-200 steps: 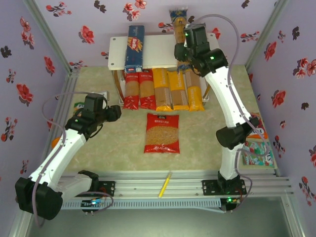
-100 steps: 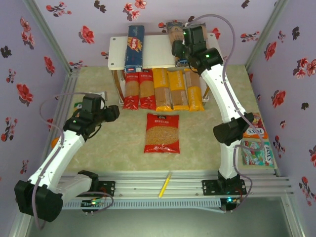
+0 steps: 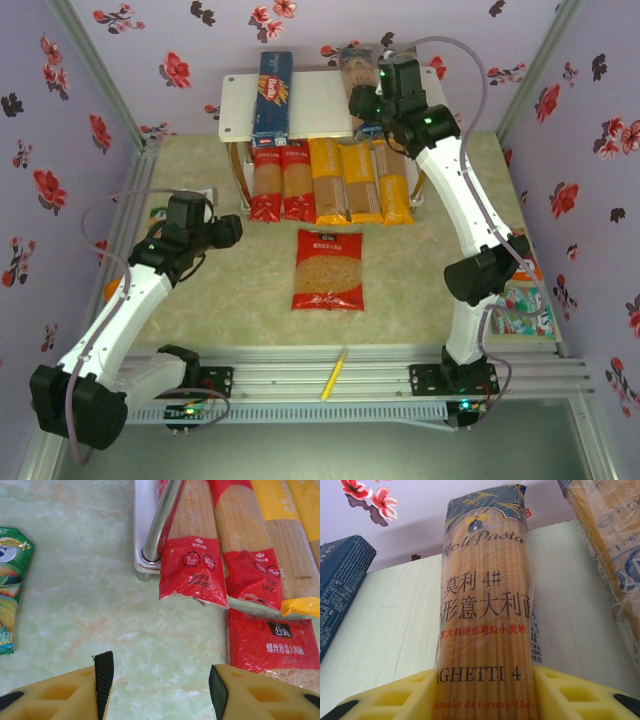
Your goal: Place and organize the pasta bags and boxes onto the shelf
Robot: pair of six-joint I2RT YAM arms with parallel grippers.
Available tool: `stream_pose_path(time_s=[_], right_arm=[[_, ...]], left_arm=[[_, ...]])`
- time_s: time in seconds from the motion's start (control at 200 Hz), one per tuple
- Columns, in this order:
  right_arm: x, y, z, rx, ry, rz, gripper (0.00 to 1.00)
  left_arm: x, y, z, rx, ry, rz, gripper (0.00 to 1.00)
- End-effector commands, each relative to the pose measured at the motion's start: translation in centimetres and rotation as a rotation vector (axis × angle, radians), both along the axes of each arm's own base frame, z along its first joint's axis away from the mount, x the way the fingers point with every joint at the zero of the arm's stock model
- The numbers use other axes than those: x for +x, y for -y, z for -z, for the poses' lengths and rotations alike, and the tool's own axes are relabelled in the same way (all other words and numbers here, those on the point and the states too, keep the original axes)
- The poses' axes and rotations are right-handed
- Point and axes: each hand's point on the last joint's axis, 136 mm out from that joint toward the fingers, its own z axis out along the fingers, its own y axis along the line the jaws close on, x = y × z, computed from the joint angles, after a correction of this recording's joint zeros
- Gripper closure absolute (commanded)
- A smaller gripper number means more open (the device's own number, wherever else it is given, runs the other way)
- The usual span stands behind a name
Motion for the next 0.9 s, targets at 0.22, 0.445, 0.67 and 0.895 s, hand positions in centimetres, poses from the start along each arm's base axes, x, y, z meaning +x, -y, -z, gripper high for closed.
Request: stream_pose_path(time_s=[0.22, 0.445, 0.67, 0.895], right_arm=[[-1.5, -0.2, -2.9, 0.078, 0.053, -0.020, 0.38], [-1.6, 1.3, -5.7, 0.027, 0.161, 0.028, 0.34], [-2.5, 1.6, -9.7, -0.003, 0.284, 0.013, 0.39], [-1.8, -1.9, -9.7, -0.041, 0.251, -0.112, 0.41]], left_arm=[[-0.5, -0.2, 0.2, -0.003, 0.002, 0.010, 0.45], [-0.5, -0.3, 0.4, -0.001, 0.002, 0.009, 0.44], [-0.6, -0.4, 0.8, 0.002, 0.002, 0.002, 0.44], [-0.4, -0.3, 0.6, 0.000, 0.006, 0.002, 0.45]])
